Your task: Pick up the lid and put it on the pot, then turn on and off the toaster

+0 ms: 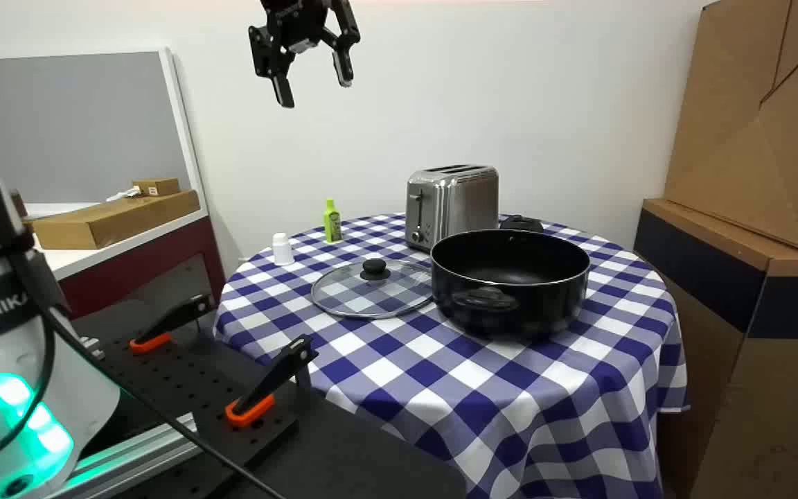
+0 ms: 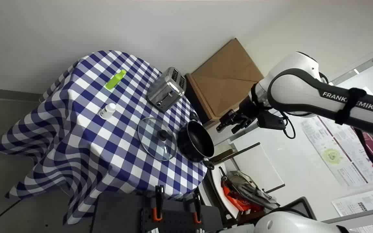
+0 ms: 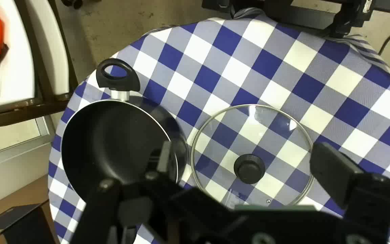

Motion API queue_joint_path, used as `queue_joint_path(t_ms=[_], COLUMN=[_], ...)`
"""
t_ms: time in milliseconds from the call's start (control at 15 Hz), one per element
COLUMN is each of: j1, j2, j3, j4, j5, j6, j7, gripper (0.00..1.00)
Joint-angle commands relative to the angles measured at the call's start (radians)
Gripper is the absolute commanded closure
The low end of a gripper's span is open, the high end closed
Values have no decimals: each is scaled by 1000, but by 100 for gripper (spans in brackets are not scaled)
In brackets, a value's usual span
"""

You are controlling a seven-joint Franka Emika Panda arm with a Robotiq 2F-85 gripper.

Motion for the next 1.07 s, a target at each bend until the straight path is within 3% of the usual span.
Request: queue_joint_path(t_ms=[0, 533, 1000], j1=[17, 13, -3], j2=[1, 6, 36], j3=[-16, -12, 13], j4=[2, -3, -20], j5=[-8, -17, -28], j6=[-4, 6, 95], j7=[7, 27, 177], gripper=[0, 0, 0])
